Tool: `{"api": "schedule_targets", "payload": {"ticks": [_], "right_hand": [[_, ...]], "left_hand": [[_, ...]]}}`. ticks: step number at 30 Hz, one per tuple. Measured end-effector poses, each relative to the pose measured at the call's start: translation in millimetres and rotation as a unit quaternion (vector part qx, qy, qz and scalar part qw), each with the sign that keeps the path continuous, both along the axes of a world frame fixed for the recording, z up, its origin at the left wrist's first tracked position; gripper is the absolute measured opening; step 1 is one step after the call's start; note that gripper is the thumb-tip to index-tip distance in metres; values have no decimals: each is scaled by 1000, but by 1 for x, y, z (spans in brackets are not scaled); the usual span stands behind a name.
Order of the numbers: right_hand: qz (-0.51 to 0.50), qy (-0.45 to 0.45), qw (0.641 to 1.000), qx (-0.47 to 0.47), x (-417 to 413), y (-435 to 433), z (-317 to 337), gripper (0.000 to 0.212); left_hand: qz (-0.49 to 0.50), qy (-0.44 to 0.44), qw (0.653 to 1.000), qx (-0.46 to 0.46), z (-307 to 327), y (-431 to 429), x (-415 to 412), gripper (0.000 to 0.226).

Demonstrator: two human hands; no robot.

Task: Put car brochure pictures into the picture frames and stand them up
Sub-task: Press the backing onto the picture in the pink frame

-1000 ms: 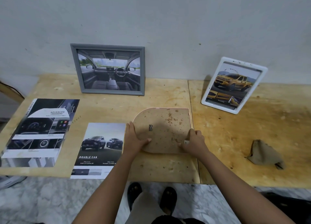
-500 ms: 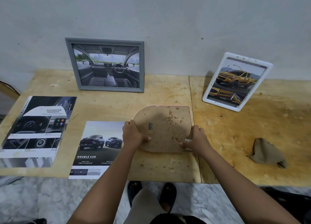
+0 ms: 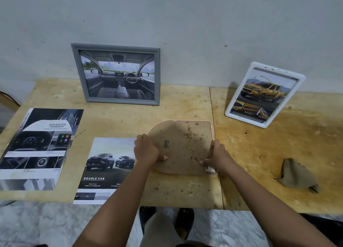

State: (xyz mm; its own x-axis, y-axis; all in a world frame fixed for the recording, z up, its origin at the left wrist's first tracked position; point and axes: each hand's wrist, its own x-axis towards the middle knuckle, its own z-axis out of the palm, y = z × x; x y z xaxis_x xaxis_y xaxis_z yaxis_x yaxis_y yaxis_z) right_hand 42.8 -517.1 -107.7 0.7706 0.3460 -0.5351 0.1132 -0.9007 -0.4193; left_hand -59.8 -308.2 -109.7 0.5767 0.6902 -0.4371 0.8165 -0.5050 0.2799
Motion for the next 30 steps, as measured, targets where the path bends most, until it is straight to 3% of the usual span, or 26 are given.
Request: {"api": "schedule_targets", "payload": {"ticks": [9, 11, 17, 25, 30], "right_hand": [[-75, -1, 996, 39, -6, 0, -2, 70], [-77, -4, 996, 50, -8, -2, -4, 70], [-72, -1, 995, 63, -8, -6, -6, 74], [-70, 0, 996, 56, -3, -3, -6, 77], [-68, 0, 996, 60, -1, -2, -6, 76]], "left_hand": [[-89, -64, 994, -19, -16, -49, -33, 73], [-89, -63, 994, -19, -18, -53, -33, 77], [-150, -12, 988, 17, -24, -57, -25, 88], [-177, 104, 978, -44, -25, -47, -9, 86], [-186, 110, 974, -71, -27, -45, -6, 89]]}}
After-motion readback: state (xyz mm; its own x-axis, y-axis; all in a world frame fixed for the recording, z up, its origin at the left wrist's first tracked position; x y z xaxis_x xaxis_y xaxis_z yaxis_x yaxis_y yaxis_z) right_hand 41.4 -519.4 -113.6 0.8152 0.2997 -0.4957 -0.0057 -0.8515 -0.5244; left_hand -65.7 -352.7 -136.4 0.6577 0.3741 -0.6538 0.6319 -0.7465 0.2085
